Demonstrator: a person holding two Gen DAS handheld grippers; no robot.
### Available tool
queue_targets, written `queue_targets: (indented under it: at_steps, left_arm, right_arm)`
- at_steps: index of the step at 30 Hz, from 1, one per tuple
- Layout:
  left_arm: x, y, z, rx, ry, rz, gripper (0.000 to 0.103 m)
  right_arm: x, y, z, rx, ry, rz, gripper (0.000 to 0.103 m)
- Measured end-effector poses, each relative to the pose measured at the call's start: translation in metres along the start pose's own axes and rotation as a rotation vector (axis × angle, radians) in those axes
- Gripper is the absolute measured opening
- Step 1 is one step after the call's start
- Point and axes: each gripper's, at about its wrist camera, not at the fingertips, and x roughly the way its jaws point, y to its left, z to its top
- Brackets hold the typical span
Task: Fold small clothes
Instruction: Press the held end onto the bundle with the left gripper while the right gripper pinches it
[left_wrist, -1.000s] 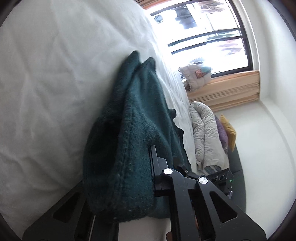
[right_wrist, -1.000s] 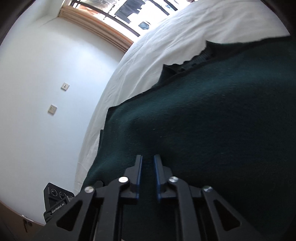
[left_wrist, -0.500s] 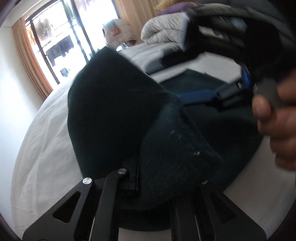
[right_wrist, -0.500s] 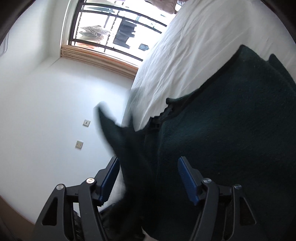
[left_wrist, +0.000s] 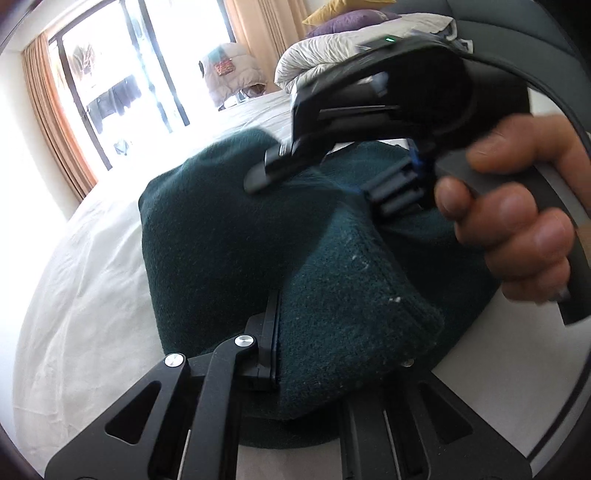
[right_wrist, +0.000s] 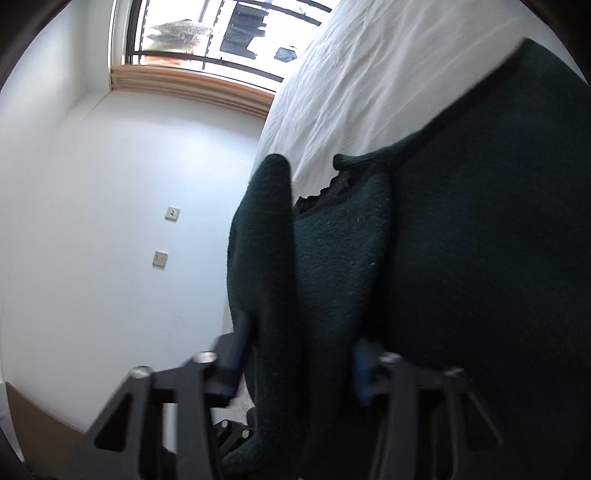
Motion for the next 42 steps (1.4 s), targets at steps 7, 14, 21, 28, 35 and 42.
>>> queue_targets:
  at_steps: [7, 14, 21, 28, 35, 42]
  left_arm:
    - [-0.018, -0.009, -0.007, 0.029, -0.003, -0.006, 0.007]
    - [-0.023, -0.042, 0.012, 0.145, -0.049, -0.027, 0.007]
    - [-0.009, -0.076, 0.017, 0.264, -0.077, -0.067, 0.007]
    - [0.005, -0.086, 0.017, 0.319, -0.072, -0.085, 0.007]
    - [0.024, -0.087, 0.01, 0.327, 0.001, -0.109, 0.012]
    - [-0.012, -0.048, -0.012, 0.228, 0.021, -0.262, 0.027]
  right_arm:
    - [-0.012, 0.033, 0.01, -0.171, -0.04, -0.188, 0.014]
    - [-0.064, 0.046, 0.019, -0.268, -0.086, -0.299, 0.014]
    - [-0.109, 0.028, 0.017, -0.285, -0.14, -0.386, 0.012]
    - [-0.126, 0.01, 0.012, -0.265, -0.18, -0.403, 0.012]
    - [-0.122, -0.031, 0.007, -0.206, -0.176, -0.429, 0.013]
    - [-0.122, -0.046, -0.001, -0.138, -0.206, -0.375, 0.031]
